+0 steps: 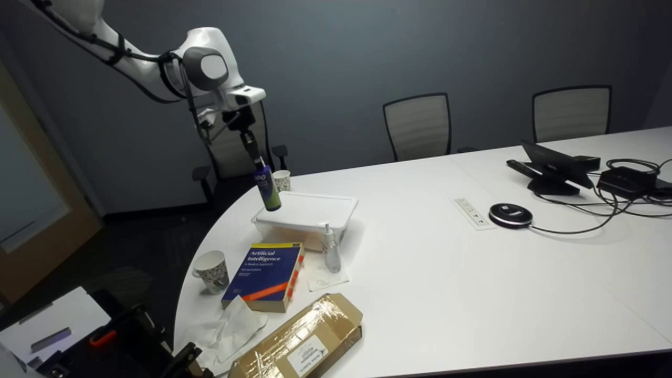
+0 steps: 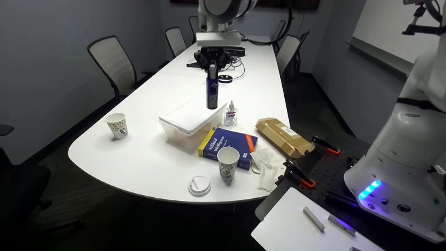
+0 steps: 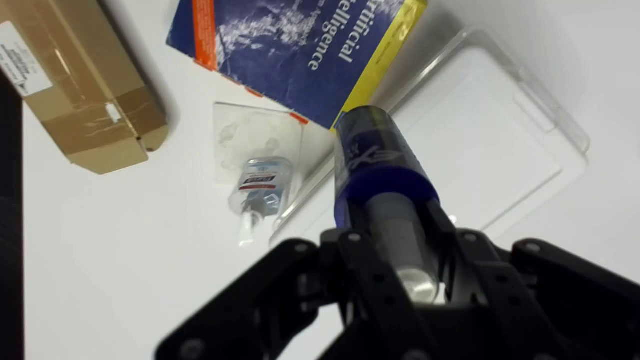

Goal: Move the blue bottle

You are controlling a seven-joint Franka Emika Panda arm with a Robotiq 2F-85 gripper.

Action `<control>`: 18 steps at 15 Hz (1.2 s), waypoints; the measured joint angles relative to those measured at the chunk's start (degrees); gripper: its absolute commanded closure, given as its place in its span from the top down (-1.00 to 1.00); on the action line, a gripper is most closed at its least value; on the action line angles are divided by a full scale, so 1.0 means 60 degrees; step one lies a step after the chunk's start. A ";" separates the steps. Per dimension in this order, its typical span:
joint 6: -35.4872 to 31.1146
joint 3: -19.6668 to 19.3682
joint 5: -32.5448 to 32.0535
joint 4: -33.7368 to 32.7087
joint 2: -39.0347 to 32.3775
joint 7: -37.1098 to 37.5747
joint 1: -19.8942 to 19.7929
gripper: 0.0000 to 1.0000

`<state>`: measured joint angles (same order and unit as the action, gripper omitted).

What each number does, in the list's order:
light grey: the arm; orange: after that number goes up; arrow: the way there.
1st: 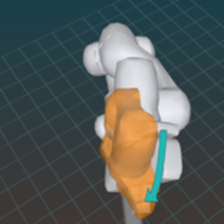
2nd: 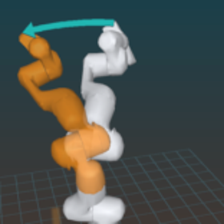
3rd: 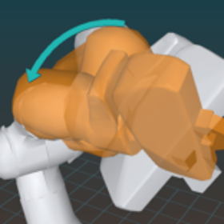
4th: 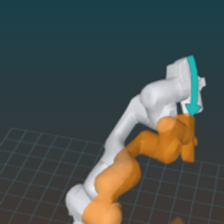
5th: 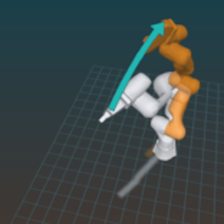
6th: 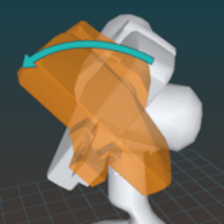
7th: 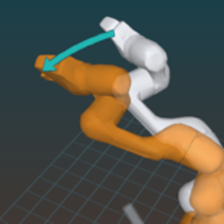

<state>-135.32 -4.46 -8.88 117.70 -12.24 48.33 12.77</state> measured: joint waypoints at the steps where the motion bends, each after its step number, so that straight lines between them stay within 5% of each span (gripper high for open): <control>1: -0.0001 -0.0040 0.0001 0.0126 0.0183 -0.0106 -0.0367 -0.85; 9: -0.0834 -0.0843 0.0000 0.1138 0.0568 -0.0643 -0.2426 -0.85; 18: -0.2391 -0.1387 0.0949 0.1491 -0.0449 -0.1997 -0.3645 -0.85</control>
<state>-149.67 -12.78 -3.18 126.65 -14.93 36.34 -9.10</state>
